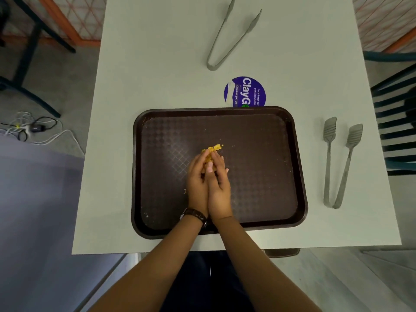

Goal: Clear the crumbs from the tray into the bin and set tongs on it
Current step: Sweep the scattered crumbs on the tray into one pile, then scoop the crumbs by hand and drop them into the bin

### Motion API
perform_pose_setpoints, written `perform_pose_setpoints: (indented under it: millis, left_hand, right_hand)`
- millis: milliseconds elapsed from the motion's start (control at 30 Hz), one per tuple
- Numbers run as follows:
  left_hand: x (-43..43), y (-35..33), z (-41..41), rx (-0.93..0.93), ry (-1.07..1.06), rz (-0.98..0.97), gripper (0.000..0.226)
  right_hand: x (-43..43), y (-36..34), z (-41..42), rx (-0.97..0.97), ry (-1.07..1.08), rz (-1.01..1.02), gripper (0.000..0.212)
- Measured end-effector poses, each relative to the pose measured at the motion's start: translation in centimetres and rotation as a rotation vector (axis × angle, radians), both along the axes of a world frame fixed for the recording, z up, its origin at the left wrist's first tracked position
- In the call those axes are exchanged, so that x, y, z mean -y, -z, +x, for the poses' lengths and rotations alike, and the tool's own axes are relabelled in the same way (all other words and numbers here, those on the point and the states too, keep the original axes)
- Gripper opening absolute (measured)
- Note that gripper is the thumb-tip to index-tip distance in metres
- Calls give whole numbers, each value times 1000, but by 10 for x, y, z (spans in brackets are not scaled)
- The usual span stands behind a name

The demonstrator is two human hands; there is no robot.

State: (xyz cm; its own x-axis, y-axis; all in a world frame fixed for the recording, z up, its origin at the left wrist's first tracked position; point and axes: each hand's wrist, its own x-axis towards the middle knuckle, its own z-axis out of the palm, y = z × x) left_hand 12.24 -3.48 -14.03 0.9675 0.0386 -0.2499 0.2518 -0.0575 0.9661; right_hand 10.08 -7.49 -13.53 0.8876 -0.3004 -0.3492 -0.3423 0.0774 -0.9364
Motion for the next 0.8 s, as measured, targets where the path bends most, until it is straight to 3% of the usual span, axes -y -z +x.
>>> perform_pose_setpoints:
  millis: [67,200,367,600,800]
  left_hand:
    - [4,-13,3,-65,-137,-66,28]
    - [10,-36,15,-305,-374,-380,23]
    - [5,-42,23,-557,-475,-761,15]
    - [16,-50,36,-604,-447,-782,35]
    - [26,-68,35,-614,-426,-810,24]
  right_hand:
    - [2,-16,6,-35,112,251,37]
    - [8,-36,20,-146,283,539,29]
    - [7,-50,27,-234,475,733,16]
    - [14,-60,42,-262,647,750,10]
    - [24,-69,40,-250,627,780,9]
